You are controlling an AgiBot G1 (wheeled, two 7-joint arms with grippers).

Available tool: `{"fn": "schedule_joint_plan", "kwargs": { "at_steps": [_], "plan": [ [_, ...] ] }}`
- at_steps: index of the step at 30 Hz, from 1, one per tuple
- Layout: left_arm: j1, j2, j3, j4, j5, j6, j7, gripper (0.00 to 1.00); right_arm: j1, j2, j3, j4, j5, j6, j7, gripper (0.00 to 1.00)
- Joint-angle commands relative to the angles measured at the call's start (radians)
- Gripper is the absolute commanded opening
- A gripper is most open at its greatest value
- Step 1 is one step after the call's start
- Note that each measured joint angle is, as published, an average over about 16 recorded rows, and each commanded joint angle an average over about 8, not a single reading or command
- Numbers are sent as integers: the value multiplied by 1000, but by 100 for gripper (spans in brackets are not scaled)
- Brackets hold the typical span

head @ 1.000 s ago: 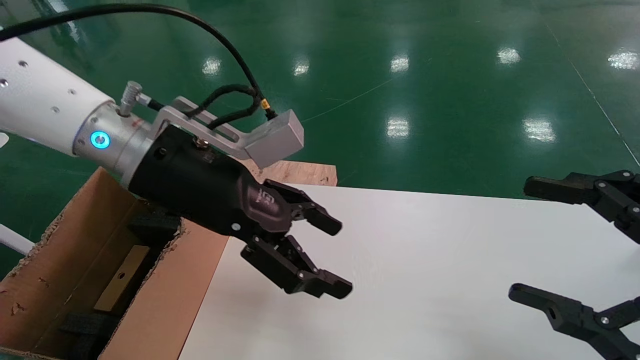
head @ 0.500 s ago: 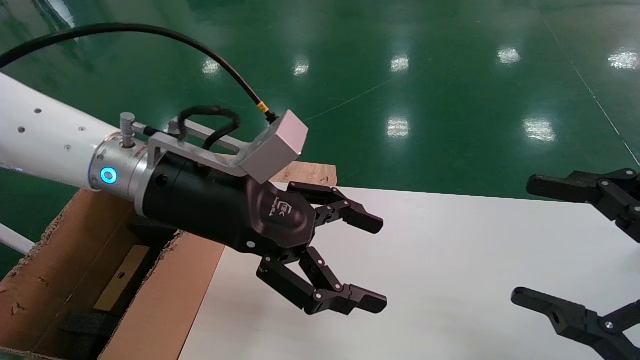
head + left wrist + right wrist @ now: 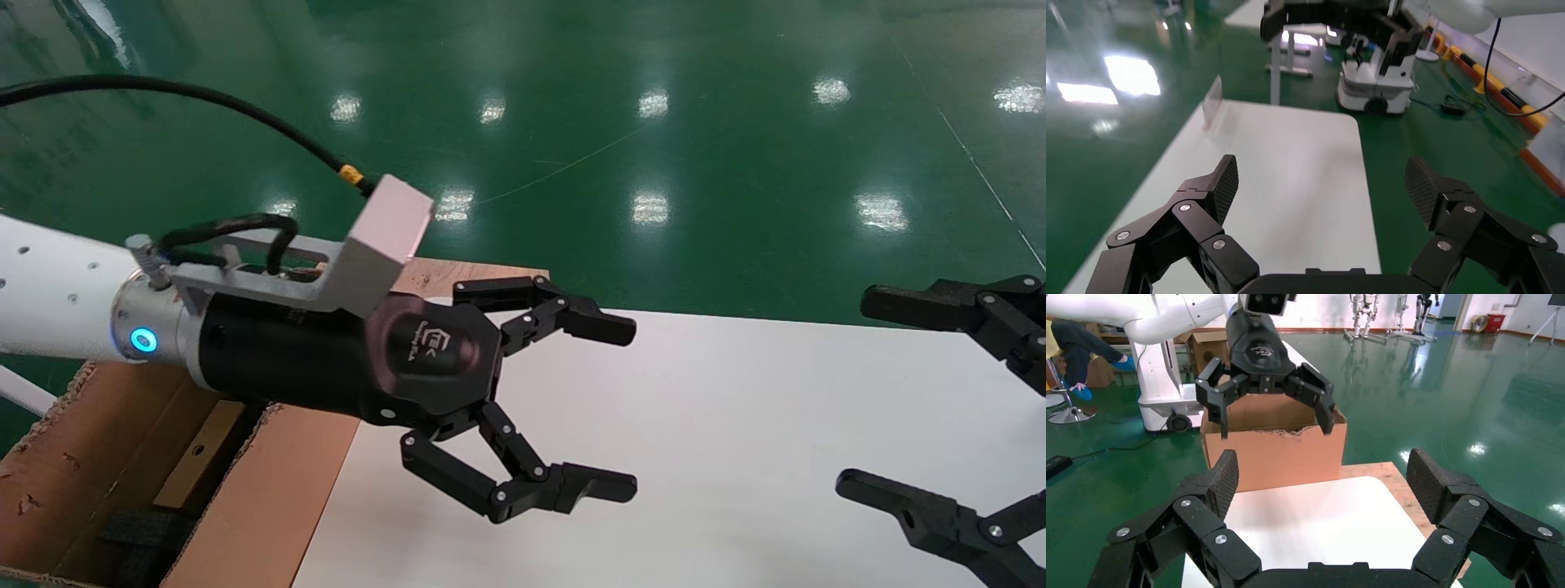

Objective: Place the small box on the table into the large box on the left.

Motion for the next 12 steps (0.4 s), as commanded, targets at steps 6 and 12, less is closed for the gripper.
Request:
{"fn": "schedule_joint_plan", "kwargs": {
  "at_steps": [6, 12],
  "plan": [
    [155, -11, -184, -40, -15, -8, 91, 100, 0, 0, 0, 0, 0, 0, 0, 100],
    [233, -16, -276, -60, -23, -12, 135, 100, 0, 0, 0, 0, 0, 0, 0, 100]
  ]
}}
